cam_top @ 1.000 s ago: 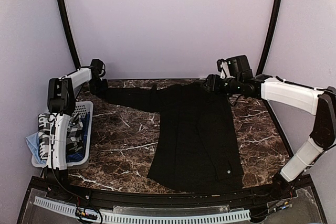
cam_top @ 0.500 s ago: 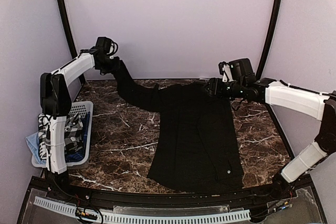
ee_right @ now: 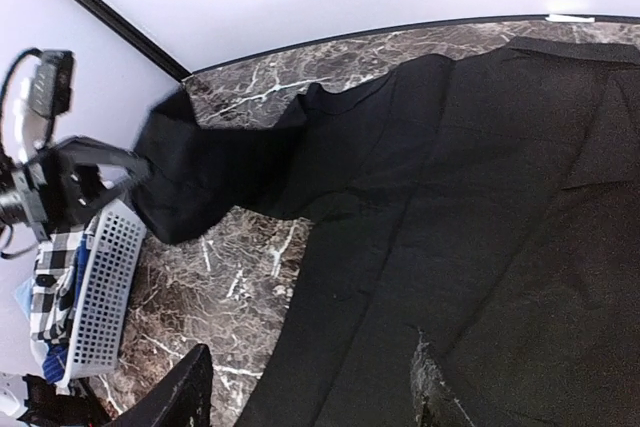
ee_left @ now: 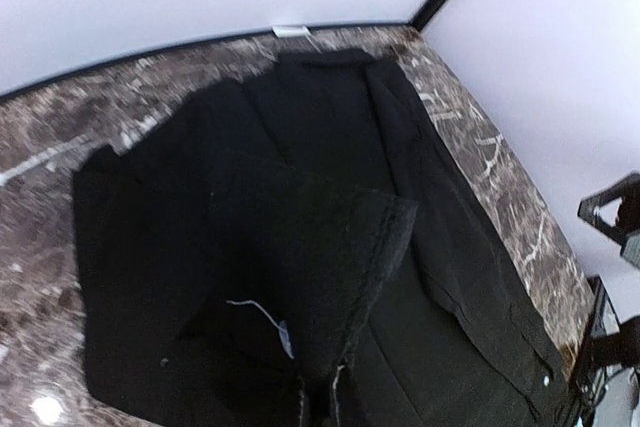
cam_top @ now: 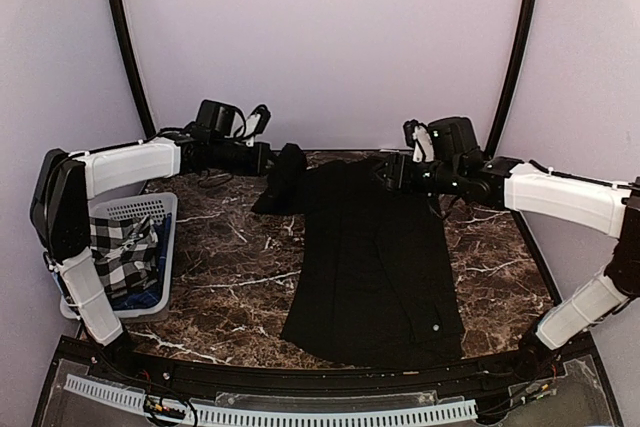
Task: Fold and stack the long sleeve shirts
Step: Pass from the left arm to the right
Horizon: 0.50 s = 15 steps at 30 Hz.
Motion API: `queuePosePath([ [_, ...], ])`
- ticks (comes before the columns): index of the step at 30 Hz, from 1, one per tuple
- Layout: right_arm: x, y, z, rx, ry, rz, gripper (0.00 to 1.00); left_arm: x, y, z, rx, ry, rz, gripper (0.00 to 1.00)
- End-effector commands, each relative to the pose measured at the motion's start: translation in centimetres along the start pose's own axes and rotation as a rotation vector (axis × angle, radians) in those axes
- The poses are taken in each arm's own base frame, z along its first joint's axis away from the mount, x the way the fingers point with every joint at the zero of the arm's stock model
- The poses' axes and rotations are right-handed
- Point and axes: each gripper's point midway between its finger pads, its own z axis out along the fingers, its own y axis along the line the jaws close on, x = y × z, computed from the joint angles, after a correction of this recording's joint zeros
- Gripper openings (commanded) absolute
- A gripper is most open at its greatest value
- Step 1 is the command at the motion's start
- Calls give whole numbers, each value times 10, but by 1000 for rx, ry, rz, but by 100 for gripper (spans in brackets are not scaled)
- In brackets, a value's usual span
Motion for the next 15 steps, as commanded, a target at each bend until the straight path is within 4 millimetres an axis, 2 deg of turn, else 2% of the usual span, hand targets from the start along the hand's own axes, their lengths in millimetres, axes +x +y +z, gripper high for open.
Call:
queuePosePath([
  [1, 3, 50, 16, -139, -9, 3, 64, 8, -56, -8, 190, -53, 36, 0],
  [5, 8, 75, 38, -180, 13, 12, 64, 31, -74, 1, 218, -23, 48, 0],
  [9, 20, 89, 58, -206, 58, 41, 63, 45, -84, 7, 234, -12, 49, 0],
  [12, 25, 97, 67, -196, 70, 54, 63, 55, -94, 12, 244, 5, 67, 0],
  [15, 31, 96, 76, -192, 85, 101, 64, 60, -100, 16, 247, 6, 88, 0],
])
